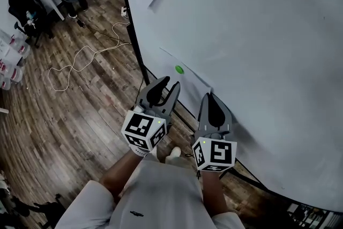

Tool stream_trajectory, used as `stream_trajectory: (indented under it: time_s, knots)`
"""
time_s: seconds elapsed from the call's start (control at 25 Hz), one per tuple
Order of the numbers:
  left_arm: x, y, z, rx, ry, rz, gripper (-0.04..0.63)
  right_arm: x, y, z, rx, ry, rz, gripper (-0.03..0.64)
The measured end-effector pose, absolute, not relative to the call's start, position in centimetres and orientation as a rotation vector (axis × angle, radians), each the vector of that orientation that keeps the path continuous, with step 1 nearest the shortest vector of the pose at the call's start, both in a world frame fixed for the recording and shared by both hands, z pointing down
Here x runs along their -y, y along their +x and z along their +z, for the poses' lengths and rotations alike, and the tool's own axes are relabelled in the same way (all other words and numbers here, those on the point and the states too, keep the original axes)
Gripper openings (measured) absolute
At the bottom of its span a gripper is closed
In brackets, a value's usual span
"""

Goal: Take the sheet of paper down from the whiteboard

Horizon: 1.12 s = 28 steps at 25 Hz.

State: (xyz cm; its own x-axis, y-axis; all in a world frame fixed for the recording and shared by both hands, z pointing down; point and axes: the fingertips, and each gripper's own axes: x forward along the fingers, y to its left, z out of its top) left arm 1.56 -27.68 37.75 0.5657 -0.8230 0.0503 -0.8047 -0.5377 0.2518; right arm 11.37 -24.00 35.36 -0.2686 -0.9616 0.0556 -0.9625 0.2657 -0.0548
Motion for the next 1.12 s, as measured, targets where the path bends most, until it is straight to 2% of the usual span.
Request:
stream_trajectory:
  time_s: [0.52,1.12]
  knots:
    - [31.8,2.9,38.8,1.299,2.589,-0.086,0.132,24.4,11.6,35.5,2.488,1.895,0.125,0.011]
    - [32.3,3.5,39.0,1.246,2.600,-0.112,0.129,24.3,11.8,35.6,2.492,1.898,0.135,0.011]
